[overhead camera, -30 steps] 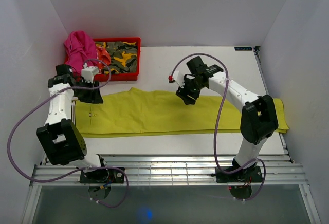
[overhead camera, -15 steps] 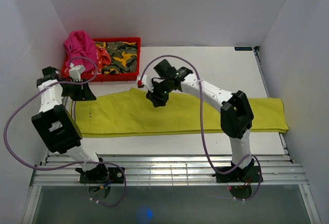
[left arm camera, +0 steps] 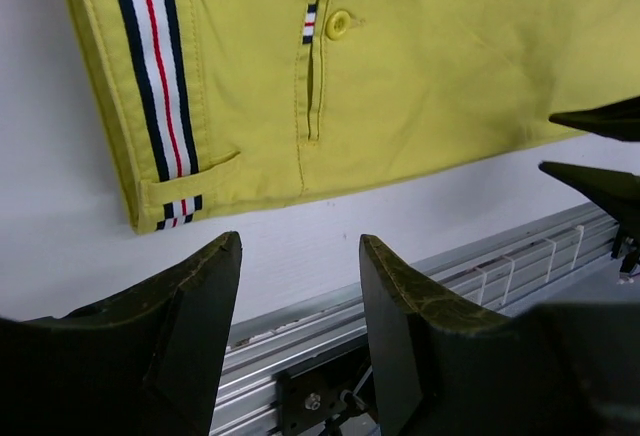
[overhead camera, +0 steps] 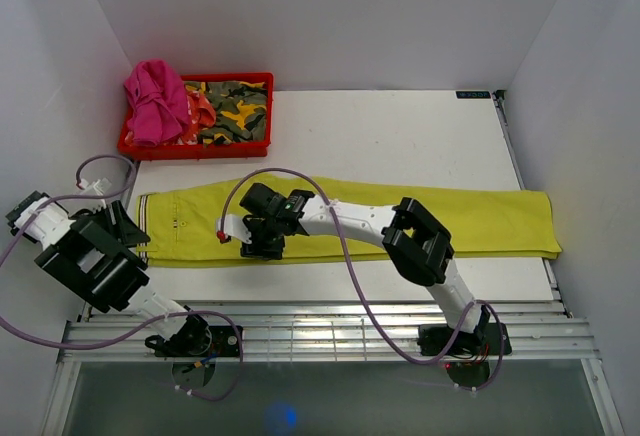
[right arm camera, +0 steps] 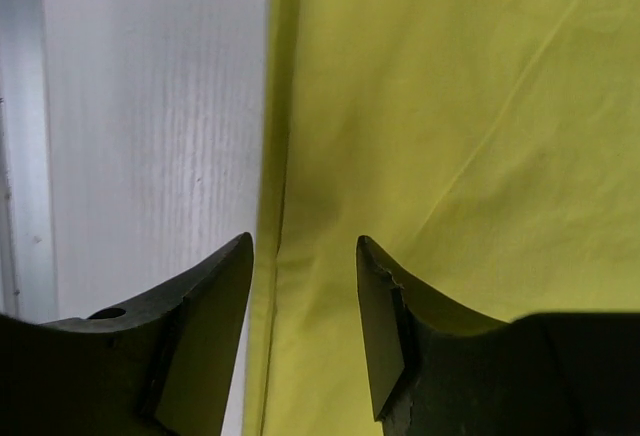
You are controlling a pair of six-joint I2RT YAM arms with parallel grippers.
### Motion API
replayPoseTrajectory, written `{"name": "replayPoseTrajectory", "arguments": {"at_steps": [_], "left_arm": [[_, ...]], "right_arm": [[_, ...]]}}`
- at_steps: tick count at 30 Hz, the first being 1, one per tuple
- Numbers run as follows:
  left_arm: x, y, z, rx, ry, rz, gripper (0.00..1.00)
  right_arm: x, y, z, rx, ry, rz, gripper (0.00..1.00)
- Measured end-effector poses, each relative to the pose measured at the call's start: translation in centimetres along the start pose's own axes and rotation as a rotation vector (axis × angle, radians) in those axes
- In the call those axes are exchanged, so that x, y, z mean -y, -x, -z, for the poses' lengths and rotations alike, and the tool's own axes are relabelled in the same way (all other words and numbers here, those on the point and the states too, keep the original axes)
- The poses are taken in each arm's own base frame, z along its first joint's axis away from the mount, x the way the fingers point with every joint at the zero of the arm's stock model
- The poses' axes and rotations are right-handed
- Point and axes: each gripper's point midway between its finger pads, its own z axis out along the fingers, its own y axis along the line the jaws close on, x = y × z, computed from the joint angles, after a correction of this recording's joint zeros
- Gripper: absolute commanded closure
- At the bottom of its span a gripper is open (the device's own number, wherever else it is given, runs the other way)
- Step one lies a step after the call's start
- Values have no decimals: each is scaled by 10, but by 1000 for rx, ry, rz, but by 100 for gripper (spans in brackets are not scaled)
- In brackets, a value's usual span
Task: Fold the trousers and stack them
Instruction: Fold the trousers
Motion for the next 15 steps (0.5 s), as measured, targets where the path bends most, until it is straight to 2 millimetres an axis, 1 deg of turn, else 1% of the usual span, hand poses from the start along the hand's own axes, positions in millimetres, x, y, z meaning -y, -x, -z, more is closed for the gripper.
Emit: {"name": "replayPoseTrajectory", "arguments": {"at_steps": [5, 6, 8, 9, 11, 12, 15], "left_arm": [[6, -10, 1, -20, 4, -11, 37], [7, -11, 1, -23, 8, -8, 36], [4, -12, 1, -22, 27, -1, 34], [3, -13, 1, -21, 38, 8, 33], [-2, -14, 1, -18, 67, 22, 31], [-4, -14, 0, -16, 82, 31, 30], [-11, -14, 0, -4, 131, 45, 29]], "right_arm": [[12, -13, -32, -45, -27, -15, 48], [13, -16, -36, -51, -28, -20, 48], [16, -13, -37, -44, -38, -15, 51], [17, -14, -37, -45, -42, -14, 60], [17, -15, -38, -48, -43, -9, 72], [18, -15, -38, -49, -48, -9, 82], [18, -16, -40, -45, -54, -7, 92]]}}
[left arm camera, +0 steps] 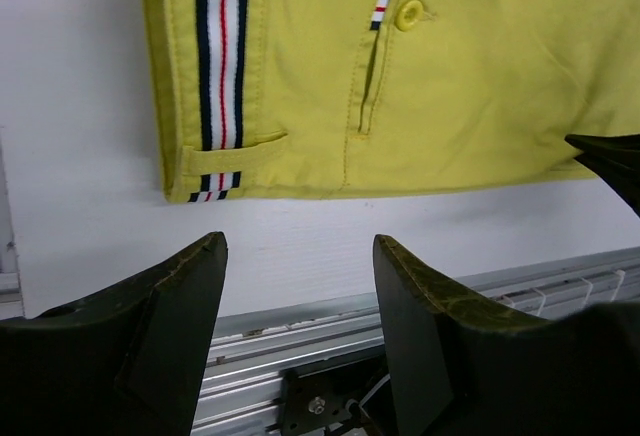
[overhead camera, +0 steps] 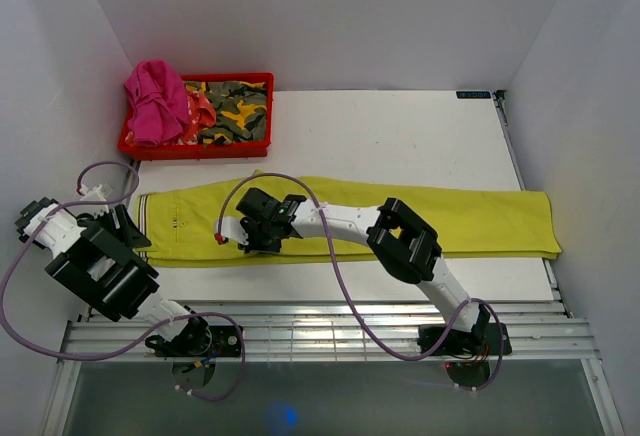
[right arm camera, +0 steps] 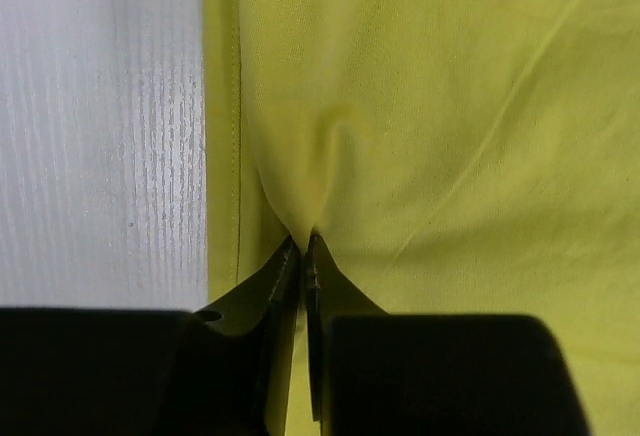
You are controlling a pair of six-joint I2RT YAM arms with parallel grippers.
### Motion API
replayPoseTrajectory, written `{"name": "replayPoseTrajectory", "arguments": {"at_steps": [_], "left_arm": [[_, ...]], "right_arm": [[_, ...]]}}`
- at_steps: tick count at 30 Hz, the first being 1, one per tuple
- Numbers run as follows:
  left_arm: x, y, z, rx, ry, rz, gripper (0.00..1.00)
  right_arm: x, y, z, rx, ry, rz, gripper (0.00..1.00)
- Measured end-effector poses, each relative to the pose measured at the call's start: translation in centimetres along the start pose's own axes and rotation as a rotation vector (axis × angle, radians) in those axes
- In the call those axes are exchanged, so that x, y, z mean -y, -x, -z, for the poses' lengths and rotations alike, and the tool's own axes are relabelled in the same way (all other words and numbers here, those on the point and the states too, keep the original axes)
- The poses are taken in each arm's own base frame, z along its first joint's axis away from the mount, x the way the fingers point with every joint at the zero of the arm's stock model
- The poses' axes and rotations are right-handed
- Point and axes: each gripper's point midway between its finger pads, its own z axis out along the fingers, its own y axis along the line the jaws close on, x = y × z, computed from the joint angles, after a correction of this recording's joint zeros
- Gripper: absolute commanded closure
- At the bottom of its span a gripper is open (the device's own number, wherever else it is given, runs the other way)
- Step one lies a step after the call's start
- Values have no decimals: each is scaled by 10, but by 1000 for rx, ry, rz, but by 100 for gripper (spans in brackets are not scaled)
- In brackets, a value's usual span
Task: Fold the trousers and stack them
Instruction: Fold the trousers
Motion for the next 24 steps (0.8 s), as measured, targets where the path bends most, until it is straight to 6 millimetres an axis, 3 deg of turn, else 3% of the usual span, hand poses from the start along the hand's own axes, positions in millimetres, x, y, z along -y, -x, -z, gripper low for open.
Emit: {"name": "replayPoseTrajectory", "arguments": {"at_steps": [11, 17, 20, 24], "left_arm": [[-27, 3, -11, 33, 117, 40, 34], [-29, -5, -28, 15, 113, 69, 37], [-29, -4, -36, 7, 108, 71, 46], [-30, -1, -42, 4, 108, 74, 58]], "right_arm": [[-1, 1, -1, 12, 5, 1, 91], [-2, 2, -1, 15, 9, -2, 78], [-2, 2, -1, 16, 8, -2, 76], [-2, 3, -1, 18, 11, -1, 85]]}}
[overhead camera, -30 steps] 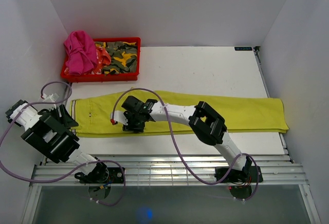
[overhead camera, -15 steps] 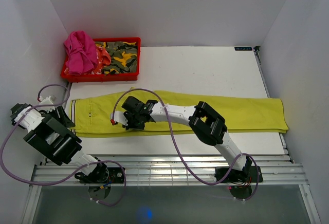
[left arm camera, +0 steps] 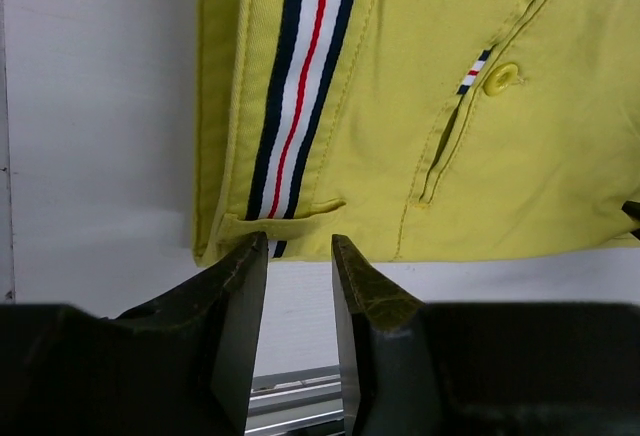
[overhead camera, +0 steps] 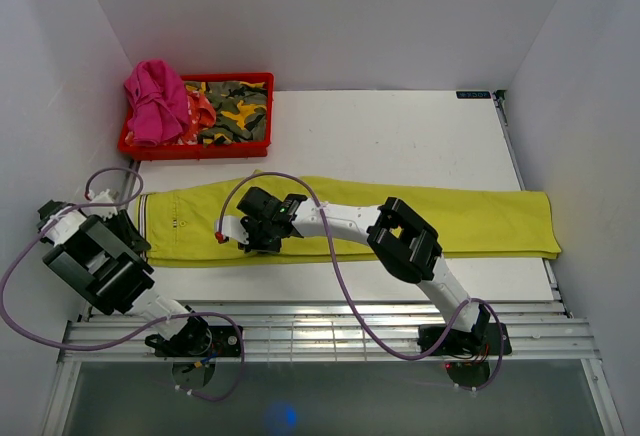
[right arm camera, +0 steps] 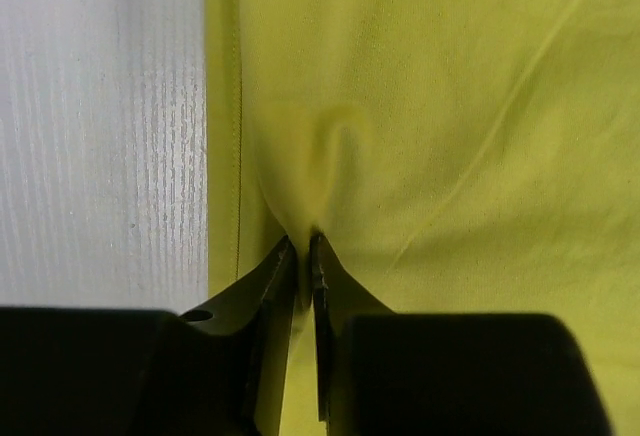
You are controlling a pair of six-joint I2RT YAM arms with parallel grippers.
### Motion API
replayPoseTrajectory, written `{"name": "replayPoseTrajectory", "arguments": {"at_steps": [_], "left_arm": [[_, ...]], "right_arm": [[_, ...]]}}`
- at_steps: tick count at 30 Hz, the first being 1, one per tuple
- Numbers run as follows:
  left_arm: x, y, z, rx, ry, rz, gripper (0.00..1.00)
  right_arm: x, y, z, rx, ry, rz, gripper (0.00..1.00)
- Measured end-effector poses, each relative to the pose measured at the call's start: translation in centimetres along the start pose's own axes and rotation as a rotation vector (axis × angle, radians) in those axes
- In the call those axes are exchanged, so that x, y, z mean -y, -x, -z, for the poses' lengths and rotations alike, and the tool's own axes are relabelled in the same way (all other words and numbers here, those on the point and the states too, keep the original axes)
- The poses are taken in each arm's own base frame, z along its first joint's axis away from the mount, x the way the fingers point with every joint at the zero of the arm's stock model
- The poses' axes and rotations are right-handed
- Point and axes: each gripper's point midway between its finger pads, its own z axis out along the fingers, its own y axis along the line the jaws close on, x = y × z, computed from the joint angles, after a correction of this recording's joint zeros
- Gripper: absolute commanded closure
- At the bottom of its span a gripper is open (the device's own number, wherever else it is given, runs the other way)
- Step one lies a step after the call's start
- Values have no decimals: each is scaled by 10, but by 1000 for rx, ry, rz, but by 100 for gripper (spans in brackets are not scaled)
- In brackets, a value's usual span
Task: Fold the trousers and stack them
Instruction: Fold the trousers
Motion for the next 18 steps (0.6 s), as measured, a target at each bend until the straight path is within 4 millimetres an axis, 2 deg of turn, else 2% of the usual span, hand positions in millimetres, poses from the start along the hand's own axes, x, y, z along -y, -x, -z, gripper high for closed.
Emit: {"name": "replayPoseTrajectory", "arguments": {"at_steps": [1, 2, 5, 8, 13, 18], "left_arm": [[-1, 0, -1, -1, 1, 1, 59], [-2, 1, -1, 0, 4, 4, 56], [-5, 2, 0, -2, 22, 6, 37], [-11, 3, 1, -5, 56, 8, 33], [-19, 8, 5, 12, 106, -10, 35], [-19, 8, 2, 10, 100, -3, 48]], "right_arm": [[0, 0, 0, 0, 0, 0, 87], [0, 0, 0, 0, 0, 0, 90], [0, 0, 0, 0, 0, -1, 92], [0, 0, 0, 0, 0, -1, 92], [0, 0, 0, 0, 1, -1, 92], [0, 0, 0, 2, 2, -1, 92]]}}
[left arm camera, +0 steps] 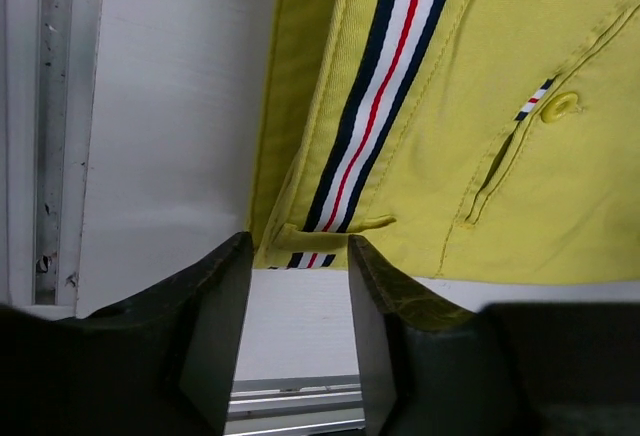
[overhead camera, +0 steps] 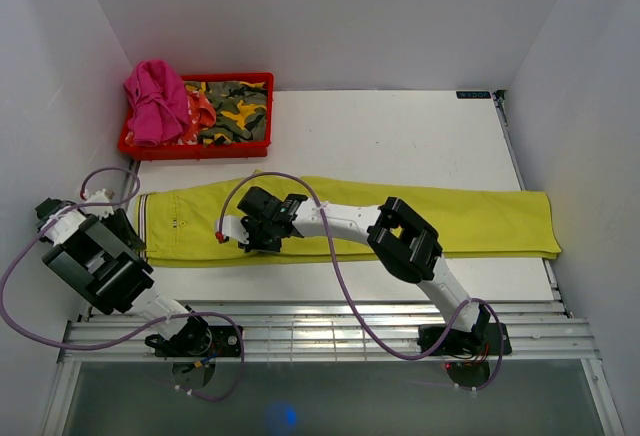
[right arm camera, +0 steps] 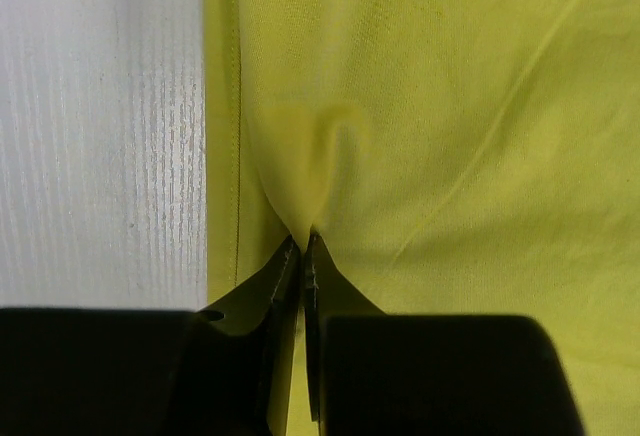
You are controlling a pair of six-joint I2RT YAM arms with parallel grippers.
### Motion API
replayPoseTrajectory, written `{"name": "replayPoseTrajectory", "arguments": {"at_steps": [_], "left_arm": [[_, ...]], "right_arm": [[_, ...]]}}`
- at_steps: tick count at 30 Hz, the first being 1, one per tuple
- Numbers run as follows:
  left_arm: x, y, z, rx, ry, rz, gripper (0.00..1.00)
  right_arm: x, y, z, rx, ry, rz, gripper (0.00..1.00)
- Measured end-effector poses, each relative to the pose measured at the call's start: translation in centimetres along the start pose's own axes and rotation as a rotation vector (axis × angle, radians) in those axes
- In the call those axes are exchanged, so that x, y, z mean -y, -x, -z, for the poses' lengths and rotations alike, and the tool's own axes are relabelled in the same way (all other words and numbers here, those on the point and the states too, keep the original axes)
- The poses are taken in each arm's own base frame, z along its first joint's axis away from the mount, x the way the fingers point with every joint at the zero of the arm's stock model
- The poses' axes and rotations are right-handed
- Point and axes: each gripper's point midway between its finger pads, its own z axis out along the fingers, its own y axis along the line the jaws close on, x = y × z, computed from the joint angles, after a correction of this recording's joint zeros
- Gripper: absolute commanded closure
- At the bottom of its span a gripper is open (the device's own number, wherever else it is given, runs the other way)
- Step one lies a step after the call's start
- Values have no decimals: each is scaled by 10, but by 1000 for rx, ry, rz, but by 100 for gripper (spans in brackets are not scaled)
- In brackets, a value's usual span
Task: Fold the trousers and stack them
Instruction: Fold the trousers
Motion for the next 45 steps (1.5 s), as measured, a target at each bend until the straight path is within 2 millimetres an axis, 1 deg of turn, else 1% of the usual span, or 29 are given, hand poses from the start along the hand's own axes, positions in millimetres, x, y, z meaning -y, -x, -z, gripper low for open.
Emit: {"name": "replayPoseTrajectory", "arguments": {"at_steps": [3, 6, 7, 10, 11, 13, 14, 19, 22, 24, 26, 28, 31, 33, 39, 45], "left_arm": [[2, -2, -5, -15, -18, 6, 49], [4, -5, -7, -28, -31, 13, 56], [4, -5, -8, -28, -32, 15, 62], [6, -6, -7, -34, -37, 22, 75], [7, -6, -6, -37, -40, 26, 84], [11, -5, -2, -43, -53, 33, 93], [12, -4, 1, -46, -58, 35, 100], [24, 7, 27, -31, -71, 16, 100], [30, 5, 38, -30, -66, -5, 100], [29, 2, 40, -35, -51, -22, 100], [25, -4, 38, -51, -39, -30, 100], [19, -14, 30, -74, -24, -34, 100], [2, -38, 6, -149, 7, -32, 100], [-10, -51, -11, -194, 12, -15, 100], [-14, -48, -13, -238, -13, 65, 100], [-14, -48, -13, -263, -21, 97, 100]], "right_arm": [[0, 0, 0, 4, 0, 0, 92], [0, 0, 0, 9, 3, -3, 92], [0, 0, 0, 12, 7, -5, 92], [1, -1, 0, 20, 16, -13, 92], [1, -1, 1, 22, 19, -15, 92], [1, 0, 1, 25, 22, -17, 92], [1, -1, 1, 26, 23, -18, 92], [1, -1, 1, 28, 26, -22, 92], [1, -1, 1, 28, 26, -22, 92], [1, -1, 1, 28, 25, -22, 92], [2, -1, 1, 28, 25, -22, 92], [2, -1, 1, 29, 26, -23, 92], [1, -1, 1, 30, 30, -25, 92], [1, -1, 2, 30, 31, -27, 92], [-1, -1, 6, 27, 37, -33, 92], [-4, 8, 25, 40, 43, -37, 92]]}}
